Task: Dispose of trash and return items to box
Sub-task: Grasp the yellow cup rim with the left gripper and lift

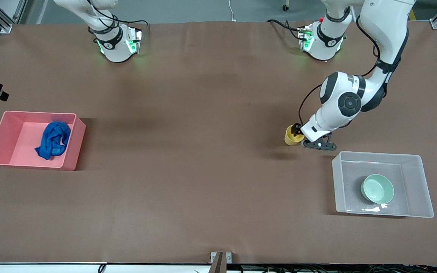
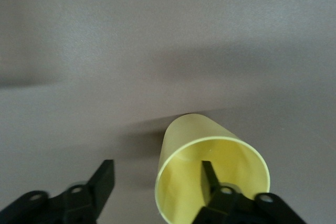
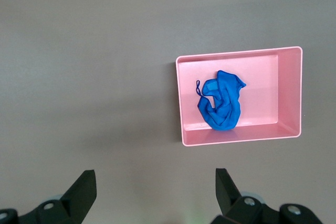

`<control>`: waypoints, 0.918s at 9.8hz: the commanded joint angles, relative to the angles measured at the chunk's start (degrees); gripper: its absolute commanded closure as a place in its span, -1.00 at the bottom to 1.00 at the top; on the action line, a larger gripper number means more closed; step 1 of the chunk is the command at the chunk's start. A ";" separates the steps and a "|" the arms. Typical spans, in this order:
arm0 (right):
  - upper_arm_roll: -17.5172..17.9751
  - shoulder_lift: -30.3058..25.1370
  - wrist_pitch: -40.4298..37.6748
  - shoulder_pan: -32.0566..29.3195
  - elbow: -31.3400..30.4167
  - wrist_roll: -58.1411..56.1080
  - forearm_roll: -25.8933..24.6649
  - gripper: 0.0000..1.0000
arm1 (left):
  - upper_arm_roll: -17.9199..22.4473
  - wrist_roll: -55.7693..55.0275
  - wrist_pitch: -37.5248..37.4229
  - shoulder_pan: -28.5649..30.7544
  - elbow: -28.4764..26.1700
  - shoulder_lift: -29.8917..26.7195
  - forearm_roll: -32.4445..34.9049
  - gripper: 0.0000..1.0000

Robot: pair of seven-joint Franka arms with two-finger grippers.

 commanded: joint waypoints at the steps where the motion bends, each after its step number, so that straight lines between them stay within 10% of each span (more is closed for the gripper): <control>1: 0.13 -0.43 -0.33 -0.23 -0.42 -0.62 -0.75 -1.00 | -0.29 -2.01 2.72 -0.10 -0.16 2.12 1.00 0.75; 6: 0.13 -0.43 -0.68 -0.32 -0.50 -0.71 -0.75 -1.00 | 0.41 -1.50 -6.21 0.51 0.44 -6.02 1.00 0.99; 9: 0.05 -0.43 -0.94 -0.23 -0.42 -0.71 -0.75 -1.00 | 8.99 3.76 -11.93 0.78 10.52 -7.20 0.48 0.99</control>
